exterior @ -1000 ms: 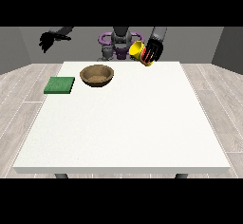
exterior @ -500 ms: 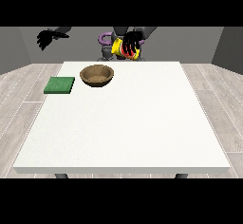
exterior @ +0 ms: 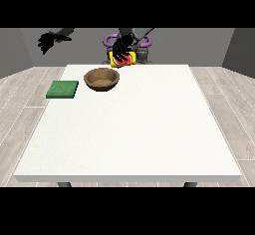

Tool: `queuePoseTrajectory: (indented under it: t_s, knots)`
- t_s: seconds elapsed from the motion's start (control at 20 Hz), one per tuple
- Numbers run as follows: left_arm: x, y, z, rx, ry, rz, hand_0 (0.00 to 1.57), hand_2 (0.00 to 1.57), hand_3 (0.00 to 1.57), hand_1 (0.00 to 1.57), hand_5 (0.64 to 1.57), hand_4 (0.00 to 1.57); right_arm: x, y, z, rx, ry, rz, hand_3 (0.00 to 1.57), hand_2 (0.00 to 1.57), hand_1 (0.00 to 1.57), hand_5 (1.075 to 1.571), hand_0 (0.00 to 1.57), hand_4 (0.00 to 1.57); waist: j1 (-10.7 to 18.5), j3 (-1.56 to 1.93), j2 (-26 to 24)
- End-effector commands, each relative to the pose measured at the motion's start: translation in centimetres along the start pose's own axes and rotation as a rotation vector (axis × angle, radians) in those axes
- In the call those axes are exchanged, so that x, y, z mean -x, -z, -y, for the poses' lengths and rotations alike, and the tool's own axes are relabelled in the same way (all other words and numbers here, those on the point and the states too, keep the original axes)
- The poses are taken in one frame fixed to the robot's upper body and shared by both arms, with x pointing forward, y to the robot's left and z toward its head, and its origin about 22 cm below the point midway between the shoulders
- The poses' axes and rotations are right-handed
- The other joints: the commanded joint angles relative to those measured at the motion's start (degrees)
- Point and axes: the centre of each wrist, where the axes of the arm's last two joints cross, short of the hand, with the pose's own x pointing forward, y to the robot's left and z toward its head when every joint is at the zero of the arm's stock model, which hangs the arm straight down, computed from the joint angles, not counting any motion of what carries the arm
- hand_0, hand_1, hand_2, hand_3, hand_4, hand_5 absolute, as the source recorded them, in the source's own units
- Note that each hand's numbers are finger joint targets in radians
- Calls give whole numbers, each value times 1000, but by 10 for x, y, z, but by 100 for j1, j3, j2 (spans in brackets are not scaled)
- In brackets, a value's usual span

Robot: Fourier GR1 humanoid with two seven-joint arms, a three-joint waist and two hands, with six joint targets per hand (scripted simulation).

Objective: Pick the cup and pour the ball into the bowl, then pick the bowl and place it on the pad

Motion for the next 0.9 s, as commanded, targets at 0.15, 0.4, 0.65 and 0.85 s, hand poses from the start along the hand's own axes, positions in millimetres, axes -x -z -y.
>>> queuePoseTrajectory:
  t_s: [0.15, 0.4, 0.65, 0.85]
  knots:
    - [-18, -4, -1, 25, 234, 104, 1449, 1571, 1571, 1449, 1137, 1529, -10, 1, 8, -15, -19, -10, 0, 0, 0, 1571, 0, 0, -41, -11, -16]
    - [6, 12, -22, -6, 244, 114, 1447, 1571, 1571, 1447, 1135, 1532, -11, 32, -25, 18, 23, -69, 0, 0, 0, 1568, 0, 0, 232, -14, -45]
    - [39, 3, -9, -30, -559, -332, 1301, 1571, 1571, 1301, 1190, 1571, 13, -7, -6, 102, 34, -96, 0, 0, 0, 1565, 0, 225, 678, -75, -68]
    - [34, -18, 12, -48, -991, -502, 1023, 1257, 941, 1023, 1300, 1391, 19, -18, -8, 118, 32, -109, 0, 0, 0, 1565, 0, 225, 829, -96, -106]
